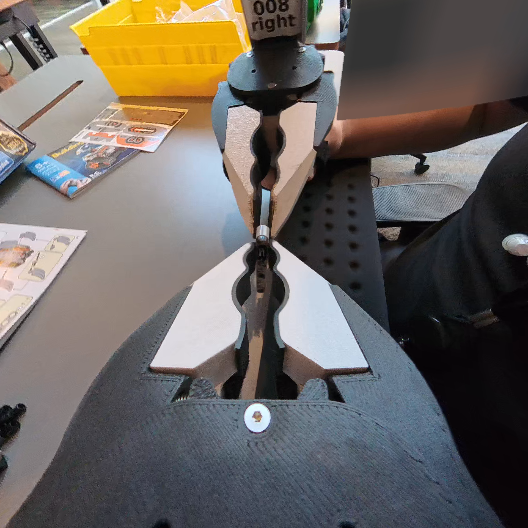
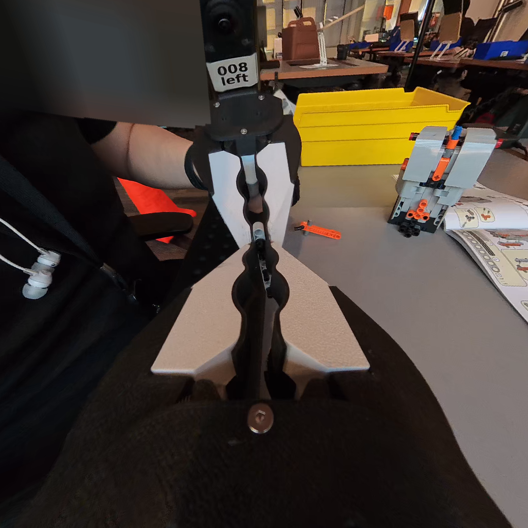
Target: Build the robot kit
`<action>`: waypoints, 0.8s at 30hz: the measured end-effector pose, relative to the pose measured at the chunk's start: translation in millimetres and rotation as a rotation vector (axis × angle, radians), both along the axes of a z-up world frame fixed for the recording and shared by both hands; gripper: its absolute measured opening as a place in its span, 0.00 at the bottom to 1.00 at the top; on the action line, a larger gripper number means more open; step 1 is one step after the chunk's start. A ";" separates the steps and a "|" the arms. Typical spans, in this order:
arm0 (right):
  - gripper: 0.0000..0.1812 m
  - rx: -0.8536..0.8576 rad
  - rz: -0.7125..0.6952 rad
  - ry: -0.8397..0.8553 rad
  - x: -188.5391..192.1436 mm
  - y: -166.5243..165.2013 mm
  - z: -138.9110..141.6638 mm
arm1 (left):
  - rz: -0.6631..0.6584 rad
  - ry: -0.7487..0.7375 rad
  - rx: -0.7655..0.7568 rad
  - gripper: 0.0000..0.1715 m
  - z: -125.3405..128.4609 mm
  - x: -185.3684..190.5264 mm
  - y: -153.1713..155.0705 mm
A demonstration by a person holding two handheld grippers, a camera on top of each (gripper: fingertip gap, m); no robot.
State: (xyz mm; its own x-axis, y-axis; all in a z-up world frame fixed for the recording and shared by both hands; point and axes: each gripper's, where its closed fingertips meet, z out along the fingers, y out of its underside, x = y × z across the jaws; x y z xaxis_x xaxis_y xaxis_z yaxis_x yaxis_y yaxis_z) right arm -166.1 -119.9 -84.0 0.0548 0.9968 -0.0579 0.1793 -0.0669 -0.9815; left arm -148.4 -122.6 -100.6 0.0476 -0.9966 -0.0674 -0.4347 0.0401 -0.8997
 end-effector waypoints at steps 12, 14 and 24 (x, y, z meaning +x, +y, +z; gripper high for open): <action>0.03 0.040 0.105 -0.217 -6.8 -1.6 -34.0 | -0.031 0.132 0.026 0.03 -33.2 -6.4 -0.4; 0.03 0.043 0.103 -0.206 -7.0 -2.0 -31.8 | -0.030 0.106 0.018 0.03 -30.3 -7.0 0.2; 0.03 0.048 0.081 -0.243 -7.9 1.9 -42.0 | 0.000 0.112 -0.024 0.04 -32.5 -13.5 2.6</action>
State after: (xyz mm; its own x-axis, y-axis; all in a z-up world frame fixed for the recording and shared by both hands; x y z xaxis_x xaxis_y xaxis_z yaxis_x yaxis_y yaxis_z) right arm -174.0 -118.1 -126.0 -0.0189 0.9998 -0.0050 0.4128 0.0032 -0.9108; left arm -161.9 -120.1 -133.1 0.0406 -0.9980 -0.0482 -0.5324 0.0192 -0.8463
